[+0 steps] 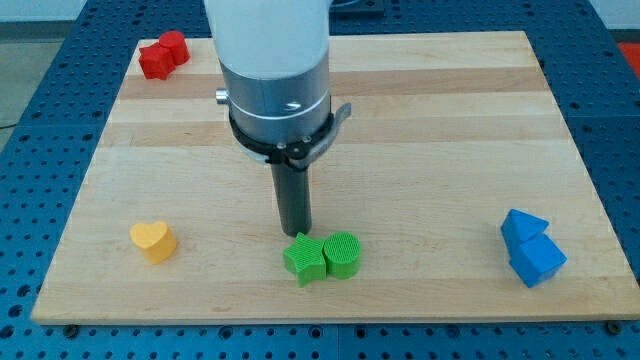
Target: Move the heart into the pentagon
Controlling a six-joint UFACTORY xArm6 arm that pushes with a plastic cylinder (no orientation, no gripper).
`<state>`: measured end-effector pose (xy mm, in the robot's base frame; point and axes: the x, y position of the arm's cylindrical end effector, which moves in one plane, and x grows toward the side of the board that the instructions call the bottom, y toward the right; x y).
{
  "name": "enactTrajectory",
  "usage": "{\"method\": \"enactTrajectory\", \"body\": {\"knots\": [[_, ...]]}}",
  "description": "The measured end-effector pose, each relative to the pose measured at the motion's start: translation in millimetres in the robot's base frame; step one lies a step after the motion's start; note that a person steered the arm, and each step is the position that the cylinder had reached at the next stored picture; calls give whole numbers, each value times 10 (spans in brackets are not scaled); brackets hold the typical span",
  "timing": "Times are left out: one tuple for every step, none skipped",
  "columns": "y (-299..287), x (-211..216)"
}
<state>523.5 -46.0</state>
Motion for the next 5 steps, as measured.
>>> {"method": "enactTrajectory", "body": {"knots": [[-275,-191],[-810,-484],[-1079,-522],[-743,-293],[152,-186]]}}
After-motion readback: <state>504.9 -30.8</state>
